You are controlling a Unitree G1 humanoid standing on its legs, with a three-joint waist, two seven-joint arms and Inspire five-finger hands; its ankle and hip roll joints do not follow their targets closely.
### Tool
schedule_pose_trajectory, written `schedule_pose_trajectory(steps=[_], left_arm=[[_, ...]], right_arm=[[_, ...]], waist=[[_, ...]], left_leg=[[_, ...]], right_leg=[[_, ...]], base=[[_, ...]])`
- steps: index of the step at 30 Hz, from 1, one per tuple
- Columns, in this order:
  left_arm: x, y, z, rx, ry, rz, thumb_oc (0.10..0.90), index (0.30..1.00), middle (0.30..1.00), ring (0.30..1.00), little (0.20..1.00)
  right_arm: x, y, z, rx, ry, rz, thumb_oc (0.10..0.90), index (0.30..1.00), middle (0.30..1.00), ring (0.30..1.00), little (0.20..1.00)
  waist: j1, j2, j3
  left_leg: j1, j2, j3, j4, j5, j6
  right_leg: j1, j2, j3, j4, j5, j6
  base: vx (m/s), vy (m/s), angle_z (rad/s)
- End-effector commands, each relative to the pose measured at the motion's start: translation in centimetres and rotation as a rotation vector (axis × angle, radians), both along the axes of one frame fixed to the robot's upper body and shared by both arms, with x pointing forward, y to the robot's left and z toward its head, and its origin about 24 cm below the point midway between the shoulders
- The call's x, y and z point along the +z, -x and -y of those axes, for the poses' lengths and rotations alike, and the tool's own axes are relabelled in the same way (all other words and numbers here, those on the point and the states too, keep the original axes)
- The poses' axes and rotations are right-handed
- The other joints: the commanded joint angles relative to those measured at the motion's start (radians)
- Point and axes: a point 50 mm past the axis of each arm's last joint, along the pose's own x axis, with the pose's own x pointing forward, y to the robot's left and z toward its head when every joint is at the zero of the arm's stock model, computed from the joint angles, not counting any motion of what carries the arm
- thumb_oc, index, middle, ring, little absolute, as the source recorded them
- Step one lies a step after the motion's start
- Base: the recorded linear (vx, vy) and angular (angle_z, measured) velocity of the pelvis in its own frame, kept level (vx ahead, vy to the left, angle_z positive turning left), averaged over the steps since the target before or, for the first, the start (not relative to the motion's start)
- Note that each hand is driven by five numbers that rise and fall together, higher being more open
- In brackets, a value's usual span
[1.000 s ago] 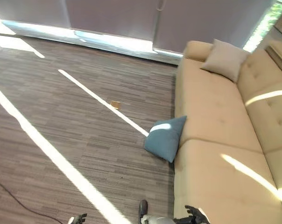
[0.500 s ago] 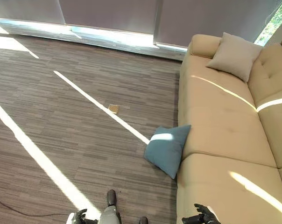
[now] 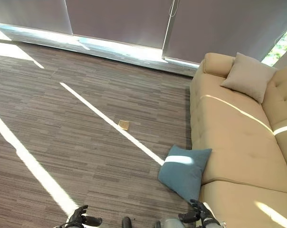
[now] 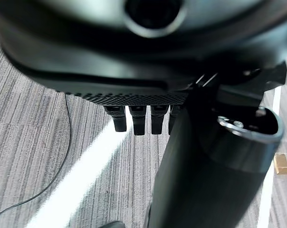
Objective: Pick up all the scattered cushions and arrange them neatly on the sofa.
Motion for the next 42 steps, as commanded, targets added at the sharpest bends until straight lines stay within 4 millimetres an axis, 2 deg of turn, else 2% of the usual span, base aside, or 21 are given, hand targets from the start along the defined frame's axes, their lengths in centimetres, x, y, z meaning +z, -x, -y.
schedule_pose_trajectory(steps=[1,4,7,8,9,11,13,16,17,20,25,28,30,31,32,33,34,37,38,41,42], left_arm=[[0.3,0.9,-1.4,0.011,-0.045,-0.007,0.800,0.900,0.900,0.900,0.900],[0.1,1.3,-1.1,0.021,-0.031,-0.016,0.800,0.900,0.900,0.900,0.900],[-0.2,2.0,-0.8,0.010,-0.028,-0.042,0.800,0.900,0.900,0.900,0.900],[-0.4,2.5,-0.6,0.007,-0.022,-0.056,0.800,0.900,0.900,0.900,0.900],[-0.1,1.6,-0.6,-0.016,-0.027,-0.033,0.800,0.900,0.900,0.900,0.900],[0.3,0.3,-0.8,-0.019,-0.037,0.010,0.800,0.900,0.900,0.900,0.900],[0.4,0.1,-0.9,-0.025,-0.039,0.012,0.800,0.900,0.900,0.900,0.900],[0.4,0.2,-1.0,-0.036,-0.044,0.005,0.800,0.900,0.900,0.900,0.900],[0.3,0.3,-0.9,-0.038,-0.039,0.002,0.800,0.900,0.900,0.900,0.900],[0.3,0.0,-0.5,-0.032,-0.027,0.016,0.800,0.900,0.900,0.900,0.900],[-0.1,0.8,-0.1,-0.035,-0.023,-0.015,0.800,0.900,0.900,0.900,0.900],[0.0,0.6,-0.4,-0.042,-0.032,-0.019,0.800,0.900,0.900,0.900,0.900],[0.2,0.5,-0.9,-0.017,-0.040,-0.010,0.800,0.900,0.900,0.900,0.900],[0.3,0.6,-1.2,-0.009,-0.044,-0.009,0.800,0.900,0.900,0.900,0.900],[0.4,0.7,-1.4,-0.001,-0.048,-0.010,0.800,0.900,0.900,0.900,0.900],[0.5,0.8,-1.8,0.005,-0.057,-0.014,0.800,0.900,0.900,0.900,0.900],[0.5,0.7,-1.8,0.004,-0.057,-0.014,0.800,0.900,0.900,0.900,0.900],[0.4,1.4,-2.0,0.016,-0.059,-0.034,0.800,0.900,0.900,0.900,0.900],[0.3,1.5,-2.0,0.015,-0.058,-0.037,0.800,0.900,0.900,0.900,0.900],[0.2,1.8,-1.7,0.005,-0.047,-0.049,0.800,0.900,0.900,0.900,0.900],[0.1,1.7,-1.6,-0.009,-0.046,-0.050,0.800,0.900,0.900,0.900,0.900]], right_arm=[[0.3,0.1,2.3,-0.023,0.076,-0.004,0.800,0.900,0.900,0.900,0.900],[0.1,1.0,2.6,-0.034,0.084,-0.025,0.800,0.900,0.900,0.900,0.900],[-0.3,2.5,2.9,-0.057,0.080,-0.057,0.800,0.900,0.900,0.900,0.900],[-0.6,3.7,3.3,-0.080,0.087,-0.096,0.800,0.900,0.900,0.900,0.900],[-0.6,3.6,3.6,-0.085,0.102,-0.106,0.800,0.900,0.900,0.900,0.900],[-0.5,3.3,3.8,-0.095,0.105,-0.102,0.800,0.900,0.900,0.900,0.900],[-0.4,3.2,4.1,-0.103,0.113,-0.101,0.800,0.900,0.900,0.900,0.900],[-0.3,2.9,4.2,-0.093,0.121,-0.091,0.800,0.900,0.900,0.900,0.900],[-0.1,2.8,4.5,-0.085,0.131,-0.084,0.800,0.900,0.900,0.900,0.900],[0.0,2.7,4.8,-0.082,0.146,-0.078,0.800,0.900,0.900,0.900,0.900],[-0.2,2.9,4.4,-0.069,0.139,-0.095,0.800,0.900,0.900,0.900,0.900],[-0.3,2.0,3.3,-0.056,0.100,-0.081,0.800,0.900,0.900,0.900,0.900],[-0.1,1.0,2.6,-0.019,0.092,-0.058,0.800,0.900,0.900,0.900,0.900],[0.0,0.7,2.4,-0.004,0.088,-0.048,0.800,0.900,0.900,0.900,0.900],[0.0,0.6,2.1,0.013,0.086,-0.047,0.800,0.900,0.900,0.900,0.900],[0.0,0.4,1.9,0.027,0.086,-0.036,0.800,0.900,0.900,0.900,0.900],[0.1,0.4,1.9,0.027,0.086,-0.036,0.800,0.900,0.900,0.900,0.900],[0.2,0.0,1.7,0.046,0.085,-0.021,0.800,0.900,0.900,0.900,0.900],[0.2,-0.1,1.7,0.054,0.088,-0.022,0.800,0.900,0.900,0.900,0.900],[0.1,0.3,2.0,0.043,0.094,-0.035,0.800,0.900,0.900,0.900,0.900],[0.1,0.5,2.2,0.039,0.100,-0.037,0.800,0.900,0.900,0.900,0.900]], waist=[[-0.045,-0.039,0.017],[-0.056,-0.048,0.017],[-0.075,-0.050,-0.004],[-0.092,-0.040,-0.018],[-0.090,-0.055,-0.006],[-0.068,-0.078,-0.001],[-0.052,-0.095,0.000],[-0.047,-0.094,-0.004],[-0.030,-0.072,0.001],[-0.014,-0.056,0.007],[-0.006,-0.048,-0.010],[-0.004,-0.049,-0.028],[0.012,-0.049,-0.022],[0.021,-0.047,-0.019],[0.032,-0.041,-0.015],[0.034,-0.032,-0.016],[0.034,-0.031,-0.018],[0.031,-0.028,-0.027],[0.030,-0.028,-0.028],[0.012,-0.027,-0.034],[0.005,-0.037,-0.035]], left_leg=[[0.021,-0.010,-0.082,0.088,-0.132,-0.061],[0.051,-0.031,-0.101,0.124,-0.177,-0.066],[0.070,-0.020,-0.105,0.177,-0.207,-0.094],[0.066,0.012,-0.079,0.271,-0.189,-0.141],[-0.046,0.048,-0.054,0.515,-0.087,-0.184],[-0.152,0.076,-0.029,0.649,-0.095,-0.161],[-0.208,0.121,-0.013,0.559,-0.147,-0.135],[-0.216,0.117,-0.050,0.429,-0.128,-0.142],[-0.223,0.113,-0.125,0.273,-0.053,-0.167],[-0.265,0.104,-0.201,0.189,0.029,-0.183],[-0.232,0.103,-0.185,0.175,0.013,-0.171],[-0.190,0.105,-0.102,0.153,-0.017,-0.137],[-0.159,0.115,-0.056,0.145,-0.036,-0.122],[-0.144,0.124,-0.030,0.140,-0.041,-0.119],[-0.126,0.136,0.000,0.132,-0.045,-0.116],[-0.090,0.150,0.046,0.108,-0.052,-0.115],[-0.093,0.151,0.046,0.107,-0.050,-0.115],[-0.048,0.154,0.124,0.105,-0.074,-0.117],[-0.041,0.154,0.140,0.113,-0.082,-0.117],[-0.013,0.150,0.149,0.134,-0.122,-0.122],[-0.026,0.142,0.163,0.156,-0.111,-0.117]], right_leg=[[0.065,0.029,-0.002,-0.268,0.205,0.057],[0.080,0.011,-0.048,-0.293,0.209,0.056],[0.109,0.022,-0.030,-0.275,0.199,0.027],[0.152,0.017,-0.049,-0.287,0.191,0.003],[0.201,0.001,-0.042,-0.316,0.194,-0.018],[0.254,0.001,-0.017,-0.349,0.178,-0.039],[0.295,-0.014,0.002,-0.366,0.151,-0.026],[0.306,-0.012,0.025,-0.368,0.130,-0.019],[0.331,0.010,0.059,-0.364,0.106,-0.017],[0.353,0.022,0.103,-0.349,0.081,-0.018],[0.360,0.003,0.146,-0.327,0.069,-0.003],[0.332,-0.032,0.170,-0.260,0.080,0.029],[0.297,-0.048,0.135,-0.193,0.094,0.046],[0.273,-0.065,0.084,-0.157,0.106,0.056],[0.257,-0.094,-0.005,-0.124,0.106,0.056],[0.245,-0.130,-0.140,-0.104,0.091,0.044],[0.243,-0.129,-0.141,-0.107,0.094,0.043],[0.224,-0.143,-0.299,-0.131,0.081,0.028],[0.220,-0.140,-0.326,-0.140,0.079,0.021],[0.226,-0.113,-0.292,-0.163,0.062,0.030],[0.234,-0.104,-0.271,-0.210,0.087,0.020]], base=[[0.13,0.020,0.45],[0.32,-0.002,0.33],[0.32,-0.042,0.90],[0.32,-0.095,0.89],[0.36,-0.108,0.74],[0.30,-0.070,0.41],[0.33,0.010,-0.71],[0.20,0.117,-0.40],[0.22,0.210,-0.40],[0.25,0.210,-0.67],[0.18,0.216,-0.92],[0.20,0.249,-0.82],[0.10,0.127,-0.69],[0.07,0.130,-0.77],[0.08,0.188,-1.56],[0.05,0.148,-1.88],[0.07,0.146,-1.83],[0.09,0.065,-0.64],[0.13,0.007,-0.90],[0.13,-0.026,-0.85],[0.10,-0.071,-0.05]])
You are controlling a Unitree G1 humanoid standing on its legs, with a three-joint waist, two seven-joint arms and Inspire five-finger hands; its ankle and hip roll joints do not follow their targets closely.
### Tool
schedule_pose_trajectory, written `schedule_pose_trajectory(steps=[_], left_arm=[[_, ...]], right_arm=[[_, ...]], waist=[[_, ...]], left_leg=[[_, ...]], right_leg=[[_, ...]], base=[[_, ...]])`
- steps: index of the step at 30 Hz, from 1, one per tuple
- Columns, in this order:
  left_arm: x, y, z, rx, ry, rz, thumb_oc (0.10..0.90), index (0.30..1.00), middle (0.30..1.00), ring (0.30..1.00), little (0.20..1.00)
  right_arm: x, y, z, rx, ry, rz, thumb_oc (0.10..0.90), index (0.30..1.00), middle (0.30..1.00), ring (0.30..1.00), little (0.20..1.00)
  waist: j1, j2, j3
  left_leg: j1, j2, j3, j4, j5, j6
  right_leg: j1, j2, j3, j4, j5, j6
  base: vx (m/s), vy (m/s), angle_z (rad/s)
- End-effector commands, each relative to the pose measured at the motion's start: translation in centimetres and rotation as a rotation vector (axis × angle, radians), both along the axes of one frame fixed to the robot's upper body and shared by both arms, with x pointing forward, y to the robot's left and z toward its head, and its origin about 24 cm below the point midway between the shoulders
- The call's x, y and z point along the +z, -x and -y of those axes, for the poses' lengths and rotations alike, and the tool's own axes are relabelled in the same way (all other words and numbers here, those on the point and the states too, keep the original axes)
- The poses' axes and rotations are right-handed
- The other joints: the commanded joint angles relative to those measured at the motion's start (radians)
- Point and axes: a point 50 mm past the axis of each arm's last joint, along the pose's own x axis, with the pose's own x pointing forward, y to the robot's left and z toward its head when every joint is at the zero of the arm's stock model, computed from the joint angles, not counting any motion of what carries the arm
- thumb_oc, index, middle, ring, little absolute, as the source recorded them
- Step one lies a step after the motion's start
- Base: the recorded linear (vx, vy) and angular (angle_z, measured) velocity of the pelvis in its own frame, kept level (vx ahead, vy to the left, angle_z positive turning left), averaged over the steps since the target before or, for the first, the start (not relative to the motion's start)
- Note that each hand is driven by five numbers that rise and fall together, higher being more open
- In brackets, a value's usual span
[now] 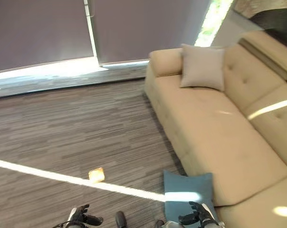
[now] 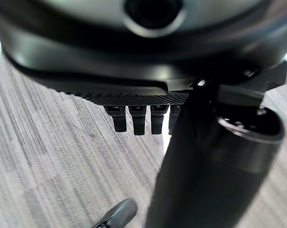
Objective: Pick up all the scattered cushions and arrange them neatly on the sofa.
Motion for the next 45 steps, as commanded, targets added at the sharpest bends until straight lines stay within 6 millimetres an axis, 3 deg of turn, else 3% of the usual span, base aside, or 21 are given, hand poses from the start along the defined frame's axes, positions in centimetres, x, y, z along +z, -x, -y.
schedule_pose_trajectory(steps=[1,4,6,9,12,13,14,16,21,22,23,26,27,29,35,38,39,40,42,43,45], left_arm=[[0.2,-0.3,-0.1,-0.046,-0.012,0.016,0.800,0.900,0.900,0.900,0.900],[0.3,-1.3,0.3,-0.092,-0.006,0.040,0.800,0.900,0.900,0.900,0.900],[0.3,-1.9,0.8,-0.107,0.004,0.059,0.800,0.900,0.900,0.900,0.900],[0.3,-2.6,1.5,-0.116,0.023,0.079,0.800,0.900,0.900,0.900,0.900],[0.4,-3.0,1.7,-0.125,0.029,0.092,0.800,0.900,0.900,0.900,0.900],[0.5,-3.8,2.4,-0.141,0.042,0.120,0.800,0.900,0.900,0.900,0.900],[0.5,-3.8,2.4,-0.141,0.042,0.120,0.800,0.900,0.900,0.900,0.900],[0.5,-4.2,2.8,-0.142,0.053,0.129,0.800,0.900,0.900,0.900,0.900],[0.2,-3.4,2.5,-0.144,0.042,0.088,0.800,0.900,0.900,0.900,0.900],[0.3,-3.5,2.1,-0.124,0.029,0.088,0.800,0.900,0.900,0.900,0.900],[0.3,-3.1,1.8,-0.109,0.028,0.075,0.800,0.900,0.900,0.900,0.900],[0.0,-1.5,1.2,-0.082,0.028,0.031,0.800,0.900,0.900,0.900,0.900],[-0.1,-1.1,1.0,-0.069,0.029,0.025,0.800,0.900,0.900,0.900,0.900],[-0.4,-0.3,1.2,-0.071,0.034,-0.002,0.800,0.900,0.900,0.900,0.900],[-0.5,-0.8,2.2,-0.123,0.056,-0.005,0.800,0.900,0.900,0.900,0.900],[-0.6,-1.0,2.7,-0.133,0.068,-0.001,0.800,0.900,0.900,0.900,0.900],[-0.7,-1.5,3.6,-0.134,0.094,0.025,0.800,0.900,0.900,0.900,0.900],[-0.7,-1.5,3.6,-0.134,0.094,0.025,0.800,0.900,0.900,0.900,0.900],[-0.7,-2.0,3.9,-0.135,0.101,0.037,0.800,0.900,0.900,0.900,0.900],[-0.6,-2.7,4.2,-0.145,0.102,0.056,0.800,0.900,0.900,0.900,0.900],[-0.6,-2.8,4.5,-0.146,0.114,0.057,0.800,0.900,0.900,0.900,0.900]], right_arm=[[0.1,1.0,3.1,-0.009,0.099,-0.037,0.800,0.900,0.900,0.900,0.900],[0.2,1.7,4.2,-0.028,0.128,-0.050,0.800,0.900,0.900,0.900,0.900],[0.5,1.4,4.7,-0.033,0.138,-0.039,0.800,0.900,0.900,0.900,0.900],[0.5,1.7,5.2,-0.046,0.148,-0.046,0.800,0.900,0.900,0.900,0.900],[0.4,2.1,5.4,-0.061,0.152,-0.059,0.800,0.900,0.900,0.900,0.900],[0.7,1.5,5.8,-0.080,0.155,-0.034,0.800,0.900,0.900,0.900,0.900],[0.7,1.5,5.8,-0.080,0.155,-0.034,0.800,0.900,0.900,0.900,0.900],[1.0,0.8,5.9,-0.069,0.159,-0.014,0.800,0.900,0.900,0.900,0.900],[0.7,0.3,4.4,-0.033,0.126,-0.027,0.800,0.900,0.900,0.900,0.900],[0.8,-0.7,3.5,-0.012,0.113,-0.003,0.800,0.900,0.900,0.900,0.900],[0.9,-1.2,3.0,-0.001,0.102,0.019,0.800,0.900,0.900,0.900,0.900],[1.0,-1.3,2.7,0.021,0.094,0.037,0.800,0.900,0.900,0.900,0.900],[1.1,-1.3,2.9,0.022,0.103,0.042,0.800,0.900,0.900,0.900,0.900],[1.0,-1.0,3.2,0.014,0.113,0.034,0.800,0.900,0.900,0.900,0.900],[1.4,-1.0,4.2,-0.013,0.132,0.055,0.800,0.900,0.900,0.900,0.900],[1.5,-1.1,4.4,-0.007,0.145,0.053,0.800,0.900,0.900,0.900,0.900],[1.8,-1.5,4.7,-0.007,0.156,0.065,0.800,0.900,0.900,0.900,0.900],[1.8,-1.5,4.7,-0.008,0.155,0.065,0.800,0.900,0.900,0.900,0.900],[1.8,-1.5,5.0,-0.014,0.166,0.063,0.800,0.900,0.900,0.900,0.900],[1.8,-1.5,5.4,-0.016,0.179,0.053,0.800,0.900,0.900,0.900,0.900],[1.7,-1.3,5.7,-0.021,0.189,0.041,0.800,0.900,0.900,0.900,0.900]], waist=[[-0.002,-0.005,-0.021],[-0.018,-0.016,-0.018],[-0.010,-0.011,-0.007],[0.002,-0.022,-0.009],[0.006,-0.025,-0.014],[0.021,-0.007,-0.002],[0.020,-0.007,-0.004],[0.021,0.005,-0.006],[0.020,0.006,-0.034],[0.030,0.014,-0.022],[0.045,0.027,-0.014],[0.082,0.047,-0.014],[0.089,0.045,-0.020],[0.086,0.033,-0.028],[0.059,0.031,-0.011],[0.065,0.034,0.006],[0.087,0.033,0.012],[0.085,0.032,0.010],[0.092,0.031,0.007],[0.101,0.039,0.010],[0.106,0.053,0.007]], left_leg=[[-0.009,0.037,-0.077,0.197,-0.172,-0.058],[-0.033,0.088,-0.063,0.400,-0.182,-0.079],[-0.063,0.080,-0.127,0.457,-0.146,-0.084],[-0.115,0.054,-0.233,0.405,-0.165,-0.081],[-0.138,0.050,-0.286,0.343,-0.150,-0.090],[-0.162,0.015,-0.457,0.237,-0.086,-0.114],[-0.164,0.014,-0.458,0.234,-0.083,-0.114],[-0.169,-0.001,-0.536,0.195,-0.070,-0.118],[-0.083,0.000,-0.393,0.146,-0.096,-0.064],[-0.063,0.005,-0.324,0.129,-0.104,-0.046],[-0.049,0.016,-0.280,0.115,-0.102,-0.040],[-0.016,0.021,-0.196,0.094,-0.108,-0.037],[-0.005,0.016,-0.166,0.095,-0.114,-0.034],[-0.001,-0.004,-0.129,0.119,-0.126,-0.039],[-0.044,0.040,-0.114,0.299,-0.169,-0.055],[-0.085,0.049,-0.152,0.395,-0.148,-0.067],[-0.118,0.001,-0.305,0.368,-0.149,-0.074],[-0.120,-0.002,-0.306,0.364,-0.145,-0.073],[-0.142,-0.004,-0.380,0.312,-0.139,-0.084],[-0.164,-0.006,-0.447,0.254,-0.098,-0.094],[-0.146,-0.017,-0.497,0.203,-0.089,-0.096]], right_leg=[[0.046,0.075,0.110,-0.164,0.112,0.004],[0.095,0.106,0.156,-0.200,0.110,-0.033],[0.110,0.130,0.205,-0.198,0.098,-0.050],[0.131,0.125,0.266,-0.209,0.095,-0.039],[0.139,0.120,0.294,-0.223,0.098,-0.030],[0.153,0.144,0.375,-0.230,0.096,-0.023],[0.150,0.144,0.374,-0.230,0.097,-0.023],[0.147,0.156,0.433,-0.219,0.093,-0.018],[0.104,0.104,0.530,-0.187,0.124,0.036],[0.046,0.086,0.488,-0.141,0.156,0.064],[0.007,0.055,0.358,-0.087,0.154,0.062],[0.047,-0.012,0.052,-0.067,0.104,0.016],[0.058,-0.003,0.009,-0.066,0.097,0.014],[0.108,0.051,0.038,-0.202,0.102,0.011],[0.138,0.088,0.125,-0.268,0.125,-0.011],[0.147,0.102,0.159,-0.275,0.128,-0.027],[0.156,0.108,0.211,-0.299,0.135,-0.020],[0.153,0.106,0.210,-0.299,0.137,-0.020],[0.153,0.101,0.237,-0.300,0.136,-0.008],[0.155,0.106,0.259,-0.302,0.133,-0.001],[0.159,0.112,0.283,-0.305,0.128,0.002]], base=[[0.11,-0.164,0.03],[0.14,-0.115,-0.23],[0.05,0.017,-0.42],[0.10,0.077,-1.01],[0.12,0.117,-0.53],[0.09,0.150,-0.42],[0.12,0.210,-0.78],[0.12,0.224,-1.41],[0.13,0.419,-1.88],[-0.08,0.347,-1.13],[-0.11,0.337,-1.16],[-0.10,0.176,-2.00],[-0.07,0.042,-1.15],[-0.03,-0.086,-1.02],[0.00,-0.094,-0.12],[-0.03,0.007,-0.42],[0.00,0.050,-0.78],[0.02,0.073,-1.00],[0.08,0.090,-0.65],[0.12,0.133,-0.56],[0.14,0.192,-0.63]])
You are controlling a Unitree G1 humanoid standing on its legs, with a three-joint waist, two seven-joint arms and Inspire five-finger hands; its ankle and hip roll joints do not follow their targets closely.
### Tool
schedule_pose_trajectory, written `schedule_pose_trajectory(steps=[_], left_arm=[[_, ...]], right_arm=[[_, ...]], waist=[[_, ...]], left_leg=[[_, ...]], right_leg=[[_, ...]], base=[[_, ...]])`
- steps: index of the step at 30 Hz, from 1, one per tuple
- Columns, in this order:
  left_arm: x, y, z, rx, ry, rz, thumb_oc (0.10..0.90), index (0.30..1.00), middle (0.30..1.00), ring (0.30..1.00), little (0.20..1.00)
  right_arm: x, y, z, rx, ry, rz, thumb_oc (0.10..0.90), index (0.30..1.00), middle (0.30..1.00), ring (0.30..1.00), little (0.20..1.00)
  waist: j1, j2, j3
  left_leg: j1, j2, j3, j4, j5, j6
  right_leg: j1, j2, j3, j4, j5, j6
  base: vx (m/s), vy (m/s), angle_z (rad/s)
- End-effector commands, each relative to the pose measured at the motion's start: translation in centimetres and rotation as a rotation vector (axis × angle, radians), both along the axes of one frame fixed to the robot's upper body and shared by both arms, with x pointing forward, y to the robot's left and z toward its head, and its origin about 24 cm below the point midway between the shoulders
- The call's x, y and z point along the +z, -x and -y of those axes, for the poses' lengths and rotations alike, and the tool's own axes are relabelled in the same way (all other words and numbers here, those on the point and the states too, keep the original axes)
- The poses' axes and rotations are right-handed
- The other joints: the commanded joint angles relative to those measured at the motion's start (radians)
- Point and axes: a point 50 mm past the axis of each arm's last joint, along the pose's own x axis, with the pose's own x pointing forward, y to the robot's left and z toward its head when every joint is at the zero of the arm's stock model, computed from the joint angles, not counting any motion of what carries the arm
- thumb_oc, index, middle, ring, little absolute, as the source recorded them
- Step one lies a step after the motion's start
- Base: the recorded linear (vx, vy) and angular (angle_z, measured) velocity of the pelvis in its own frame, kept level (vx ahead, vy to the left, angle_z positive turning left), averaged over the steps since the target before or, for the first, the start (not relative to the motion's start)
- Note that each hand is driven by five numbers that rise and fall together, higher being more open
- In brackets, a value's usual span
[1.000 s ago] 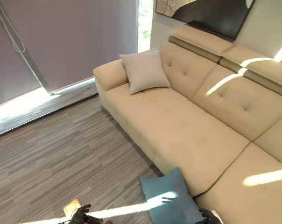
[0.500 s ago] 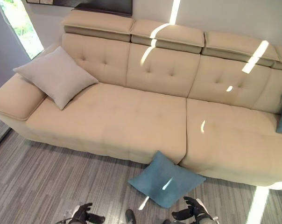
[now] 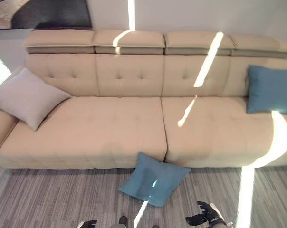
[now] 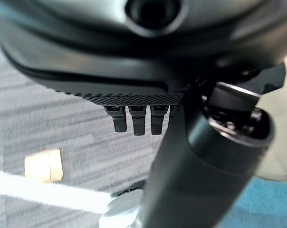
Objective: Pick up all the scattered cushions and arrange them neatly on the sofa.
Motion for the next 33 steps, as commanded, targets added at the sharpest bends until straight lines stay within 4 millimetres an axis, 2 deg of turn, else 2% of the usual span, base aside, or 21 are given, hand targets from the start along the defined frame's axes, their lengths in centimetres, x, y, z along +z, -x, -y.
schedule_pose_trajectory(steps=[1,5,8,10,11,12,14,15,16,20,21,22,24,25,27,31,32,33], left_arm=[[0.3,-1.9,0.9,-0.009,0.028,0.081,0.800,0.900,0.900,0.900,0.900],[0.4,-2.0,0.6,-0.018,0.019,0.083,0.800,0.900,0.900,0.900,0.900],[0.7,-2.3,0.0,-0.012,0.002,0.096,0.800,0.900,0.900,0.900,0.900],[1.0,-2.6,-0.8,0.003,-0.016,0.109,0.800,0.900,0.900,0.900,0.900],[1.2,-2.6,-1.2,0.016,-0.025,0.113,0.800,0.900,0.900,0.900,0.900],[1.2,-2.5,-1.4,0.020,-0.033,0.112,0.800,0.900,0.900,0.900,0.900],[1.4,-2.8,-1.7,0.024,-0.037,0.122,0.800,0.900,0.900,0.900,0.900],[1.3,-3.1,-1.2,0.016,-0.025,0.131,0.800,0.900,0.900,0.900,0.900],[1.4,-3.6,-0.8,0.005,-0.015,0.142,0.800,0.900,0.900,0.900,0.900],[2.7,-7.1,-0.1,0.009,0.003,0.268,0.800,0.900,0.900,0.900,0.900],[4.2,-10.1,0.4,0.042,0.024,0.401,0.800,0.900,0.900,0.900,0.900],[4.2,-10.1,0.4,0.042,0.024,0.401,0.800,0.900,0.900,0.900,0.900],[5.4,-11.9,0.7,0.077,0.047,0.491,0.800,0.900,0.900,0.900,0.900],[6.0,-12.8,0.8,0.088,0.057,0.529,0.800,0.900,0.900,0.900,0.900],[7.3,-14.5,1.2,0.114,0.077,0.606,0.800,0.900,0.900,0.900,0.900],[10.5,-18.3,2.1,0.113,0.100,0.766,0.800,0.900,0.900,0.900,0.900],[12.3,-20.1,2.6,0.104,0.111,0.842,0.800,0.900,0.900,0.900,0.900],[12.3,-20.1,2.6,0.104,0.111,0.842,0.800,0.900,0.900,0.900,0.900]], right_arm=[[1.0,-1.8,0.6,0.004,0.031,0.087,0.800,0.900,0.900,0.900,0.900],[0.5,-1.3,0.0,0.010,0.021,0.057,0.800,0.900,0.900,0.900,0.900],[0.4,-1.6,-0.7,0.030,0.011,0.050,0.800,0.900,0.900,0.900,0.900],[0.6,-2.3,-1.0,0.052,0.015,0.067,0.800,0.900,0.900,0.900,0.900],[0.9,-2.9,-1.2,0.054,0.011,0.093,0.800,0.900,0.900,0.900,0.900],[1.0,-3.2,-1.3,0.054,0.011,0.103,0.800,0.900,0.900,0.900,0.900],[1.2,-3.2,-0.7,0.025,0.018,0.114,0.800,0.900,0.900,0.900,0.900],[1.2,-2.9,0.1,-0.013,0.033,0.109,0.800,0.900,0.900,0.900,0.900],[1.4,-3.2,0.6,-0.042,0.043,0.127,0.800,0.900,0.900,0.900,0.900],[3.0,-5.5,1.7,-0.106,0.065,0.230,0.800,0.900,0.900,0.900,0.900],[4.6,-7.5,2.6,-0.163,0.079,0.325,0.800,0.900,0.900,0.900,0.900],[4.6,-7.5,2.6,-0.163,0.079,0.325,0.800,0.900,0.900,0.900,0.900],[5.9,-8.8,3.2,-0.209,0.083,0.396,0.800,0.900,0.900,0.900,0.900],[6.5,-9.6,3.4,-0.233,0.078,0.435,0.800,0.900,0.900,0.900,0.900],[7.8,-11.1,3.5,-0.278,0.061,0.516,0.800,0.900,0.900,0.900,0.900],[10.9,-14.5,2.9,-0.353,0.002,0.694,0.800,0.900,0.900,0.900,0.900],[12.5,-15.9,2.9,-0.390,-0.026,0.775,0.800,0.900,0.900,0.900,0.900],[12.5,-15.9,2.9,-0.390,-0.026,0.775,0.800,0.900,0.900,0.900,0.900]], waist=[[0.009,0.013,-0.009],[0.016,0.010,-0.001],[0.037,0.003,0.006],[0.057,0.003,0.019],[0.071,0.004,0.023],[0.073,0.003,0.023],[0.066,0.003,0.027],[0.054,0.004,0.025],[0.042,0.012,0.026],[0.020,0.034,0.087],[0.012,0.051,0.121],[0.012,0.051,0.119],[0.008,0.062,0.131],[0.011,0.072,0.131],[0.008,0.082,0.136],[0.001,0.098,0.147],[-0.003,0.107,0.153],[-0.003,0.107,0.153]], left_leg=[[0.034,0.008,0.004,0.018,-0.051,0.009],[0.050,-0.004,0.045,0.013,-0.061,0.032],[0.050,-0.015,0.097,0.018,-0.081,0.060],[0.054,-0.013,0.134,0.022,-0.091,0.074],[0.059,-0.005,0.156,0.013,-0.096,0.073],[0.071,-0.003,0.168,0.005,-0.099,0.072],[0.070,-0.013,0.167,0.017,-0.104,0.072],[0.063,-0.021,0.163,0.018,-0.110,0.071],[0.050,-0.015,0.165,0.018,-0.111,0.067],[-0.069,-0.008,0.151,0.053,-0.097,0.053],[-0.193,-0.002,0.147,0.102,-0.086,0.039],[-0.196,-0.002,0.147,0.103,-0.086,0.039],[-0.276,0.004,0.142,0.125,-0.072,0.030],[-0.296,0.015,0.136,0.131,-0.093,0.021],[-0.367,0.026,0.132,0.140,-0.080,0.013],[-0.492,0.033,0.123,0.138,-0.050,-0.005],[-0.542,0.032,0.118,0.130,-0.036,-0.013],[-0.542,0.032,0.118,0.130,-0.036,-0.013]], right_leg=[[-0.007,-0.035,-0.014,-0.004,-0.049,0.142],[-0.037,-0.068,0.014,0.019,-0.035,0.163],[-0.078,-0.099,0.024,0.048,-0.019,0.191],[-0.117,-0.122,-0.021,0.094,-0.005,0.207],[-0.134,-0.153,-0.115,0.105,0.008,0.211],[-0.138,-0.161,-0.154,0.095,0.017,0.209],[-0.133,-0.165,-0.177,0.063,0.022,0.204],[-0.136,-0.155,-0.154,0.052,0.026,0.196],[-0.149,-0.154,-0.164,0.052,0.023,0.190],[-0.271,-0.159,-0.157,0.095,0.026,0.174],[-0.397,-0.161,-0.159,0.139,0.030,0.161],[-0.399,-0.161,-0.159,0.139,0.030,0.161],[-0.481,-0.162,-0.161,0.166,0.030,0.154],[-0.504,-0.153,-0.155,0.179,0.005,0.160],[-0.581,-0.155,-0.155,0.200,0.003,0.158],[-0.713,-0.159,-0.153,0.225,0.003,0.160],[-0.769,-0.158,-0.149,0.231,0.005,0.162],[-0.769,-0.158,-0.149,0.231,0.005,0.162]], base=[[0.11,0.190,-0.68],[0.06,0.247,-0.62],[0.01,0.244,-0.91],[-0.03,0.131,-1.08],[-0.01,0.040,-0.71],[0.02,0.015,-0.92],[0.07,-0.029,-0.64],[0.12,-0.150,0.42],[0.06,-0.216,0.49],[-0.16,-0.140,0.08],[-0.20,-0.143,0.06],[-0.20,-0.136,0.09],[-0.07,-0.079,0.11],[-0.03,-0.098,0.01],[-0.05,-0.077,-0.03],[-0.08,-0.067,0.03],[-0.05,-0.035,0.08],[-0.04,-0.042,0.07]])
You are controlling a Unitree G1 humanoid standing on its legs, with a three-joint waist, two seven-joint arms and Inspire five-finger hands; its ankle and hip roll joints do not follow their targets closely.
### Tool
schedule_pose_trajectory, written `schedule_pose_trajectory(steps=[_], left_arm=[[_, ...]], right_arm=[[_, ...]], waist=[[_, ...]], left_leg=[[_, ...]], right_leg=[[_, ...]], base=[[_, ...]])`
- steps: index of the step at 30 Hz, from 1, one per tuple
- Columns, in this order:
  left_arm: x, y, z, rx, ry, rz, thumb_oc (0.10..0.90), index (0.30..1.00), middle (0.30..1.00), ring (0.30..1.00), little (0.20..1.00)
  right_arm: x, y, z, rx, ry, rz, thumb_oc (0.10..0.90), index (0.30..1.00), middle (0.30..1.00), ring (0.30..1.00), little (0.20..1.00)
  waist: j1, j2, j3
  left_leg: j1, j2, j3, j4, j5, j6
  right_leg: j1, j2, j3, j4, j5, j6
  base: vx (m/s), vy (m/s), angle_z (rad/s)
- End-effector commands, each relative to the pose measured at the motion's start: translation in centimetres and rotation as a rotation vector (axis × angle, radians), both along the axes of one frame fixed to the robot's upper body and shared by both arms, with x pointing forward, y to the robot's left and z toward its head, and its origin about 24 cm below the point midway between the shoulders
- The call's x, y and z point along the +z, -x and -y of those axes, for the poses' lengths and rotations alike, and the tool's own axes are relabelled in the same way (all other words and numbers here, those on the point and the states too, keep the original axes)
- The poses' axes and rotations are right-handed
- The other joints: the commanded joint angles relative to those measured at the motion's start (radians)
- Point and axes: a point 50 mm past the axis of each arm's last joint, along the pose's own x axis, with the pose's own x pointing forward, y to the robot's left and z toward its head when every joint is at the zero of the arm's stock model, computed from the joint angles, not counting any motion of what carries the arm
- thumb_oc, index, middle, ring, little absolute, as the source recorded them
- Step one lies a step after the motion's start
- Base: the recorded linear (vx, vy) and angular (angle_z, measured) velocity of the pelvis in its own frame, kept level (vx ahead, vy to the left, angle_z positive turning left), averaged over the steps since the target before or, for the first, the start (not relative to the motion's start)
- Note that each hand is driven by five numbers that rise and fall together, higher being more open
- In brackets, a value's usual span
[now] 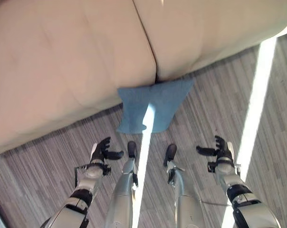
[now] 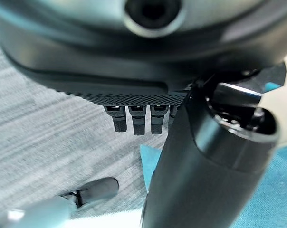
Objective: Pick up all the scattered cushions and arrange them neatly on the sofa.
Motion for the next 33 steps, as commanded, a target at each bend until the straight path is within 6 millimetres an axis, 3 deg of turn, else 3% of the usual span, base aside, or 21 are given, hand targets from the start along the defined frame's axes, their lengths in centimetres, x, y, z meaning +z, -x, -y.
schedule_pose_trajectory(steps=[1,3,4,5,10,15,22,27,33], left_arm=[[-0.3,0.9,-1.2,0.085,-0.007,0.040,0.800,0.900,0.900,0.900,0.900],[2.7,-1.4,-0.5,0.066,-0.010,0.150,0.800,0.900,0.900,0.900,0.900],[5.3,-3.1,0.3,0.050,-0.007,0.242,0.800,0.900,0.900,0.900,0.900],[5.3,-3.1,0.3,0.050,-0.006,0.243,0.800,0.900,0.900,0.900,0.900],[9.7,-5.2,1.9,0.013,-0.020,0.399,0.800,0.900,0.900,0.900,0.900],[12.6,-6.2,2.8,0.024,-0.055,0.501,0.800,0.900,0.900,0.900,0.900],[13.6,-6.5,4.1,0.006,-0.027,0.534,0.800,0.900,0.900,0.900,0.900],[17.1,-7.0,5.9,-0.081,-0.044,0.655,0.800,0.900,0.900,0.900,0.900],[20.1,-7.2,8.5,-0.163,-0.022,0.753,0.800,0.900,0.900,0.900,0.900]], right_arm=[[-0.6,1.8,1.8,-0.121,-0.015,0.057,0.800,0.900,0.900,0.900,0.900],[2.3,-0.4,1.5,-0.137,-0.048,0.178,0.800,0.900,0.900,0.900,0.900],[5.0,-2.3,1.0,-0.131,-0.066,0.272,0.800,0.900,0.900,0.900,0.900],[5.0,-2.3,1.0,-0.131,-0.066,0.273,0.800,0.900,0.900,0.900,0.900],[9.7,-4.7,0.1,-0.112,-0.091,0.433,0.800,0.900,0.900,0.900,0.900],[13.5,-6.1,-0.8,-0.090,-0.103,0.560,0.800,0.900,0.900,0.900,0.900],[15.2,-6.7,-1.0,-0.088,-0.147,0.621,0.800,0.900,0.900,0.900,0.900],[17.9,-7.5,-1.2,-0.049,-0.173,0.680,0.800,0.900,0.900,0.900,0.900],[21.8,-8.8,-4.0,0.061,-0.186,0.746,0.800,0.900,0.900,0.900,0.900]], waist=[[-0.008,0.005,-0.118],[-0.011,0.018,-0.104],[-0.010,0.029,-0.088],[-0.010,0.029,-0.089],[-0.005,0.053,-0.068],[0.002,0.063,-0.056],[0.002,0.059,-0.057],[0.015,0.067,-0.058],[0.034,0.080,-0.050]], left_leg=[[-0.004,-0.003,-0.048,0.076,-0.153,-0.055],[-0.072,-0.002,-0.052,0.068,-0.138,-0.064],[-0.123,-0.002,-0.057,0.066,-0.128,-0.068],[-0.126,-0.002,-0.057,0.067,-0.128,-0.068],[-0.201,-0.008,-0.063,0.066,-0.117,-0.067],[-0.272,-0.014,-0.071,0.066,-0.109,-0.062],[-0.340,-0.014,-0.091,0.097,-0.106,-0.067],[-0.397,-0.014,-0.111,0.112,-0.098,-0.070],[-0.459,-0.017,-0.127,0.159,-0.102,-0.066]], right_leg=[[0.040,-0.020,0.039,-0.167,0.019,0.117],[-0.033,-0.021,0.048,-0.161,0.022,0.121],[-0.087,-0.020,0.058,-0.151,0.021,0.124],[-0.090,-0.021,0.058,-0.149,0.021,0.124],[-0.188,-0.026,0.074,-0.106,0.009,0.127],[-0.276,-0.018,0.086,-0.059,-0.006,0.130],[-0.343,-0.010,0.080,0.000,-0.030,0.122],[-0.407,-0.016,0.072,0.065,-0.061,0.120],[-0.469,-0.025,0.069,0.150,-0.093,0.118]], base=[[-0.03,-0.023,0.02],[-0.03,-0.044,0.01],[-0.01,-0.042,0.00],[0.00,0.000,0.00],[0.00,0.001,0.01],[0.02,-0.020,0.06],[0.01,-0.076,0.09],[0.01,-0.076,0.11],[0.02,-0.039,0.11]])
